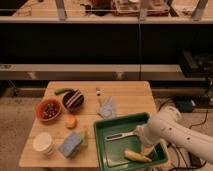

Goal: Place banana in table surface

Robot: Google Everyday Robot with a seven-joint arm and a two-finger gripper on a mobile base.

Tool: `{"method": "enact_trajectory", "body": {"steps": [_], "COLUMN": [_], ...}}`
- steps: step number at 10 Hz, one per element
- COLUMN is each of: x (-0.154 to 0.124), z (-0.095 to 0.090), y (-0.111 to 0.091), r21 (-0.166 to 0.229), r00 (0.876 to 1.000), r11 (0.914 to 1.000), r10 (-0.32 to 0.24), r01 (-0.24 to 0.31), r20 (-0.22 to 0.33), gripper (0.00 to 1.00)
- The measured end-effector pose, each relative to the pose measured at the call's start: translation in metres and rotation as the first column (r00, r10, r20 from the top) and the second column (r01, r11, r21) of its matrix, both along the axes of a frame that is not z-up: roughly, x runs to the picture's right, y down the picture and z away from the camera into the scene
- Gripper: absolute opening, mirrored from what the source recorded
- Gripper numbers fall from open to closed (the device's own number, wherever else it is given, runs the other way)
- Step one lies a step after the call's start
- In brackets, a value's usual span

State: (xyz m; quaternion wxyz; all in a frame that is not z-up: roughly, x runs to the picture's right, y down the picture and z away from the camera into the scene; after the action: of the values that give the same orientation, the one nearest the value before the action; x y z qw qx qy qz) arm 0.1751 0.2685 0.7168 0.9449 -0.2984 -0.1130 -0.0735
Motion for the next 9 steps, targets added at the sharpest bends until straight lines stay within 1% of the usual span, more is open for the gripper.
{"method": "enact_trajectory", "body": {"steps": [2,4,5,6,7,9], "x": [-0.003,-0.007,-0.006,-0.011,-0.014,-0.017], "z": [0.004,0.005,0.003,-0.002,-0.005,-0.010], "y": [0.007,0.011,0.013,0.011,0.011,0.014], "r21": [-0.030,-0.064,-0.085,-0.099,-0.107,-0.143], "r00": [1.000,0.999,0.999,0.998,0.998,0.996], "r11": [0.9995,0.9977,0.9959,0.9941,0.9928,0.9862], "r10": [0.009,0.021,0.026,0.040,0.049,0.078], "r01": [-0.009,-0.022,-0.030,-0.045,-0.054,-0.083], "r20": [-0.017,-0.026,-0.042,-0.050,-0.049,-0.040], "gripper": [0.65,0.65,0.65,0.65,0.65,0.65]}}
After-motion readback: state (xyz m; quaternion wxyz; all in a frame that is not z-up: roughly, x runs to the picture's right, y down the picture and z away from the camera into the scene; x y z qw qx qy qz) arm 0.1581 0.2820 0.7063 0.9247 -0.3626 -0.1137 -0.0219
